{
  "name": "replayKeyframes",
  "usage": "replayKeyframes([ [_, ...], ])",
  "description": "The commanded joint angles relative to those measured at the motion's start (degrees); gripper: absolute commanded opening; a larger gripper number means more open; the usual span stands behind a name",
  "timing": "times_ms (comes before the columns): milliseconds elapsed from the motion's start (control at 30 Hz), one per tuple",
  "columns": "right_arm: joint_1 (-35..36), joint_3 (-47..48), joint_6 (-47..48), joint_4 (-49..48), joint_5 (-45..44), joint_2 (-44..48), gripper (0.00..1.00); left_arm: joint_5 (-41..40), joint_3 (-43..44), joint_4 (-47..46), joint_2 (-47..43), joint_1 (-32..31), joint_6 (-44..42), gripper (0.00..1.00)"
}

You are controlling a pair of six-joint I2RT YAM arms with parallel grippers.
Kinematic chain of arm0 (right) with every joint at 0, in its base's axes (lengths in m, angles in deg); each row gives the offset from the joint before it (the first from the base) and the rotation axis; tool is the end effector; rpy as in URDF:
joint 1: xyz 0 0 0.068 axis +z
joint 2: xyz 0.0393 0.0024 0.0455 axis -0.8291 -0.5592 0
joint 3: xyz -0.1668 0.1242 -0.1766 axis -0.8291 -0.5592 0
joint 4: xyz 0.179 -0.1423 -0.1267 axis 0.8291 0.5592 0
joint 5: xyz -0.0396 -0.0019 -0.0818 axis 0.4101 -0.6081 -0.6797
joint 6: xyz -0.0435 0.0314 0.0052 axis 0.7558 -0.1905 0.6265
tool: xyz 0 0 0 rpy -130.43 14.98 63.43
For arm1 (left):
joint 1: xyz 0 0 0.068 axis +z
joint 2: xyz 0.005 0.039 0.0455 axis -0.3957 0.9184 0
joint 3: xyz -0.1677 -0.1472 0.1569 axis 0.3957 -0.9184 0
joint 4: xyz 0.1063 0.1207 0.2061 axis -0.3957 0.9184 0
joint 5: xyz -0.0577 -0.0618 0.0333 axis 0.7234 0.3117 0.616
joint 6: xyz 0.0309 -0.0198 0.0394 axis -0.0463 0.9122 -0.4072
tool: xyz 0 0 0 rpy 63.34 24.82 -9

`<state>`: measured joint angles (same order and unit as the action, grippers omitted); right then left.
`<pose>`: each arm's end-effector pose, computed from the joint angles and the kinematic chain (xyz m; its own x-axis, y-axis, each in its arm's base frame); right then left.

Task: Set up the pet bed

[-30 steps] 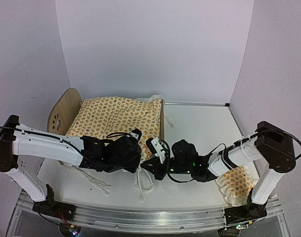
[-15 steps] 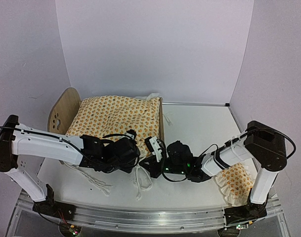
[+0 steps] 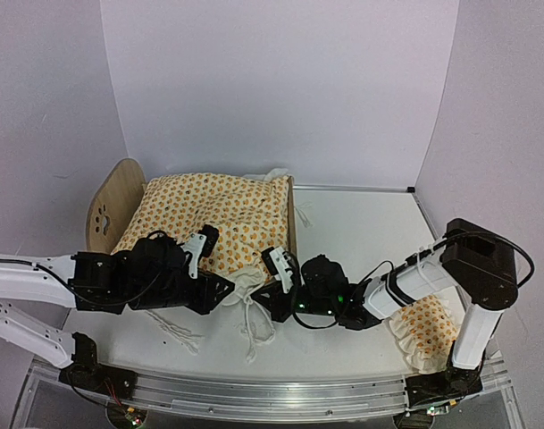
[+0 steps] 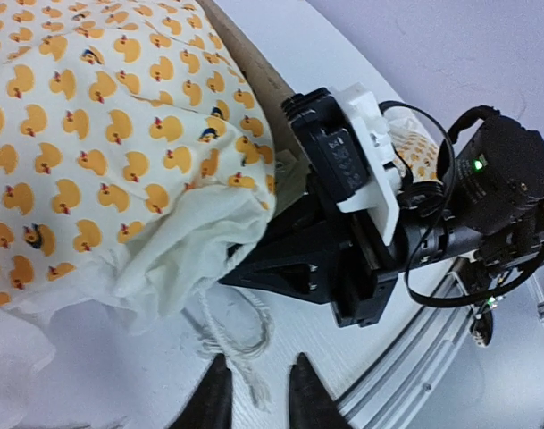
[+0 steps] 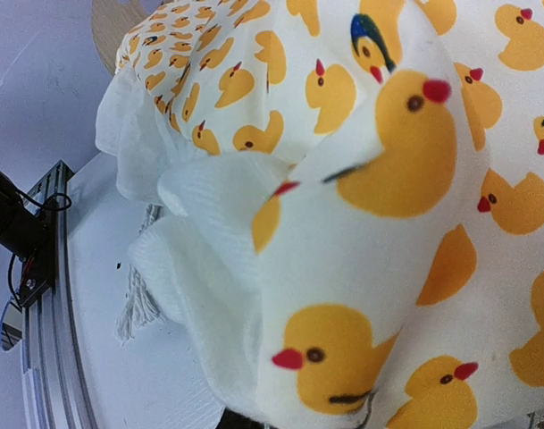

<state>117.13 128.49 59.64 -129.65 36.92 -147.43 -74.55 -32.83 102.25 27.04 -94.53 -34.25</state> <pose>0.1692 0.3141 0.1362 -0.4897 -0.1687 -0.8554 -0.7941 0.4914 0.3577 0.0872 -0.2271 0.2669 -0.6346 0.1287 -0.7620 0.5784 0.7330 -0.3579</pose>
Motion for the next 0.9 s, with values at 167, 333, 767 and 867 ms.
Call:
replayKeyframes([
  [167,-0.48,0.83,1.48,-1.57,0.66,2.0,0.0,6.43,0.22,-12.62,11.22,2.2,0.66,0.0],
  [333,-0.43,1.09,1.62,-1.52,0.81,1.9,0.0,6.17,2.92,-10.86,16.16,5.44,2.68,0.0],
  [767,-0.47,1.16,2.5,-1.52,1.31,2.1,0.0,8.39,8.53,-9.63,22.24,8.19,0.76,0.0],
  [867,-0.43,1.35,2.67,-1.52,1.19,2.0,0.0,9.2,9.82,-8.71,23.9,8.54,0.2,0.0],
])
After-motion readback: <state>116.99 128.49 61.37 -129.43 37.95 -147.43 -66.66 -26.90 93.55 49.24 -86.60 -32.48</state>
